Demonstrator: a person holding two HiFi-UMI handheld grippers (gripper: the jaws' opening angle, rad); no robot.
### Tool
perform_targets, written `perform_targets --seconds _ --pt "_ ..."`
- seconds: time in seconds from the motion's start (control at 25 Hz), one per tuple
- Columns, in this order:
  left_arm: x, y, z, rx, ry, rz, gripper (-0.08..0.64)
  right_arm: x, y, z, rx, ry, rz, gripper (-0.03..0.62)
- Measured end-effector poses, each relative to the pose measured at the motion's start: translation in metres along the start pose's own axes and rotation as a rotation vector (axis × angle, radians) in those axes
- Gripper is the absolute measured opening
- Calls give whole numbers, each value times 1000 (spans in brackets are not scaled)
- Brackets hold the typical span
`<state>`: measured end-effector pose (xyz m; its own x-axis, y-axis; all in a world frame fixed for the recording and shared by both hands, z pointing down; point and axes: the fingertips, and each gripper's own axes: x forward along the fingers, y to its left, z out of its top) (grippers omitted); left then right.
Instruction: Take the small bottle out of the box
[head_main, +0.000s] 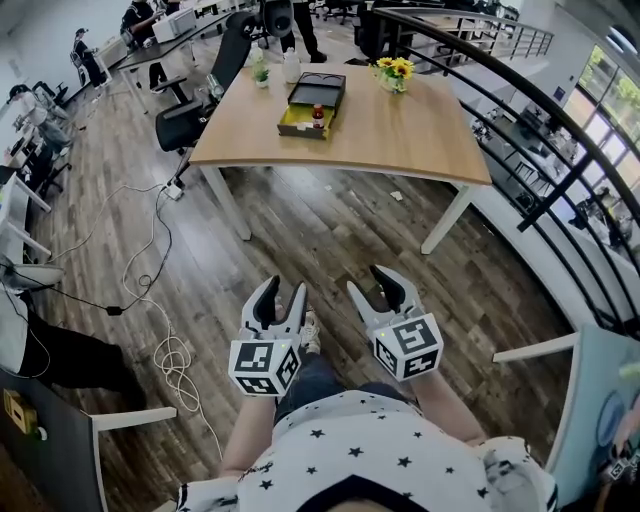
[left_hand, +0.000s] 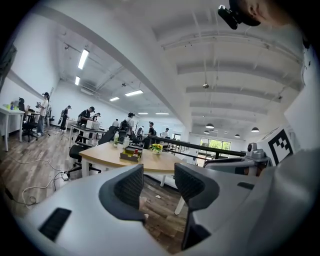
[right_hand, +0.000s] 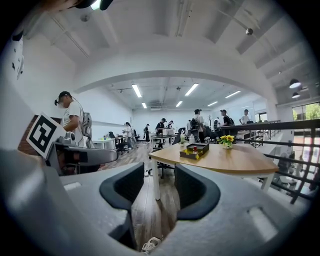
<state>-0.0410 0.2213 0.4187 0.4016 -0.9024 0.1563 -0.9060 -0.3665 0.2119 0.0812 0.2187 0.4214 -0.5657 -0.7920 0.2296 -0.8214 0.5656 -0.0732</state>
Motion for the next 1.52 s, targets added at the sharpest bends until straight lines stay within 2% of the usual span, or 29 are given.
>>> perform_targets --seconds 0.48,1.12,1.52 --pt "102 76 29 -26 20 -8 176 116 -50 33 -1 5 -22 178" --pt "236 165 90 -25 31 -71 176 265 -106 94 6 -7 -59 178" --pt "300 206 98 -33 48 -88 176 333 -138 108 4 -19 -76 178"
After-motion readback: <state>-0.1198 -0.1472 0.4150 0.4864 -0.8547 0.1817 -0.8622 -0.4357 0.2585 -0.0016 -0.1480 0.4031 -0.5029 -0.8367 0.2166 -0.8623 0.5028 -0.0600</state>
